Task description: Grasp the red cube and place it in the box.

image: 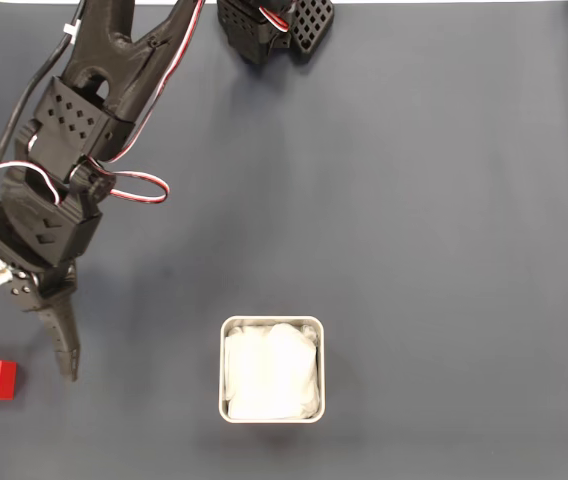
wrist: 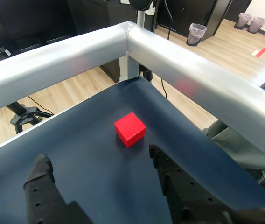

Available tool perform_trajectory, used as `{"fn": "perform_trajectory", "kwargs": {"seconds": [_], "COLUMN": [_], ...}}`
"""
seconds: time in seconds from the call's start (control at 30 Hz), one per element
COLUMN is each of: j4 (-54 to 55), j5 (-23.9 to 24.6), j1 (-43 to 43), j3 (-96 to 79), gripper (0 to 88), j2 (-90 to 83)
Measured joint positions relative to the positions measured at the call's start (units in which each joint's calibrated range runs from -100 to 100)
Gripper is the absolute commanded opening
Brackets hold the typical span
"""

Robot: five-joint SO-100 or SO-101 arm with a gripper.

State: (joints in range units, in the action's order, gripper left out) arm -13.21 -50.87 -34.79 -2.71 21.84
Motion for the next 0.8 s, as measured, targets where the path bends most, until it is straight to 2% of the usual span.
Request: {"fn": "perform_trajectory", "kwargs": {"seconds": [0.8], "j4": [2.86], "j5": [-0.59], "j1": [-0.45], "j3": [11.21], "gripper": [48.8], "j2": [12.59]}}
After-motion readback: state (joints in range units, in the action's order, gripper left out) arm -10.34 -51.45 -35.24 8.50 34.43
